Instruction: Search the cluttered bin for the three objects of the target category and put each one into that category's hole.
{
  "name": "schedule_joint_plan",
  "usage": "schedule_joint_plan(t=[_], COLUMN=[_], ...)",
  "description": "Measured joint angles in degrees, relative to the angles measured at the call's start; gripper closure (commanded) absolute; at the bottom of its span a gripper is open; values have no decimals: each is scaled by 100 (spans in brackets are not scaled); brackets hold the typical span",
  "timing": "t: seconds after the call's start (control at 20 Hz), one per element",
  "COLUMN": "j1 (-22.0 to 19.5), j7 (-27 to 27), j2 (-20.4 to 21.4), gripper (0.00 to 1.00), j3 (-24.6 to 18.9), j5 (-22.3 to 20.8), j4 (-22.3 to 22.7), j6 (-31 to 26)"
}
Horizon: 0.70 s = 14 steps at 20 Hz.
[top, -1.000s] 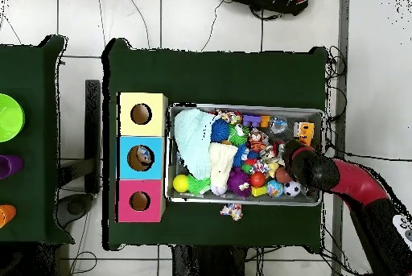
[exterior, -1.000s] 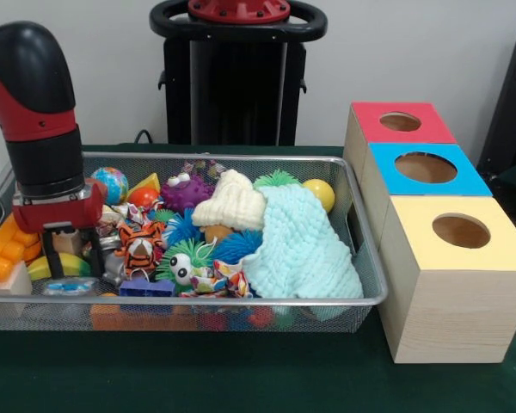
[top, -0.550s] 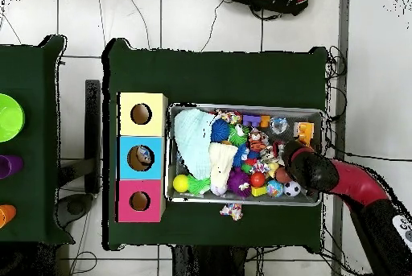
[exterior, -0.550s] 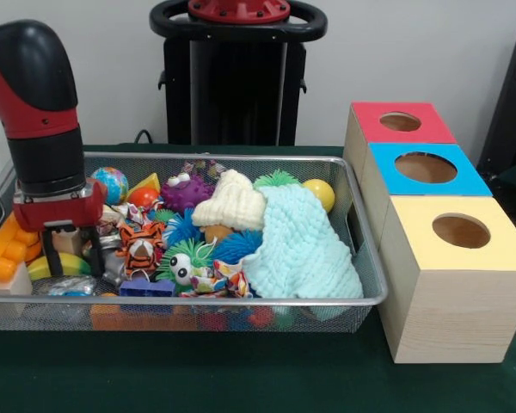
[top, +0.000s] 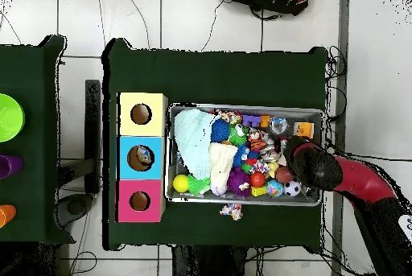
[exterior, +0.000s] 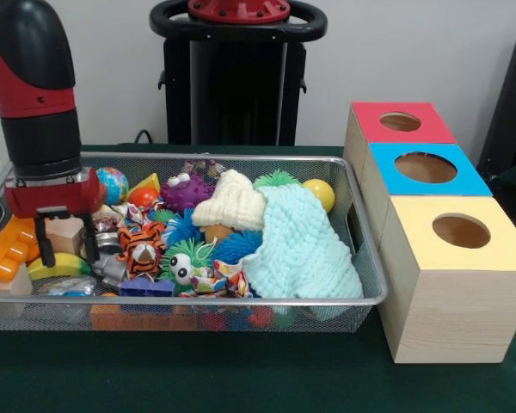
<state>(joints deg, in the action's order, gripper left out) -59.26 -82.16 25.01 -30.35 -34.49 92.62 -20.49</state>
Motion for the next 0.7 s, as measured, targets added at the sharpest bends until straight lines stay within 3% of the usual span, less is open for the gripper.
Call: schedule_joint_plan(t=[0.25, 0.7], j1=[404, 946], j7=[0, -1], j2=[123, -57], gripper=[0, 0], j3=[-2, 64], j5=[490, 828], j4=[-125, -629], j6=[-97, -293])
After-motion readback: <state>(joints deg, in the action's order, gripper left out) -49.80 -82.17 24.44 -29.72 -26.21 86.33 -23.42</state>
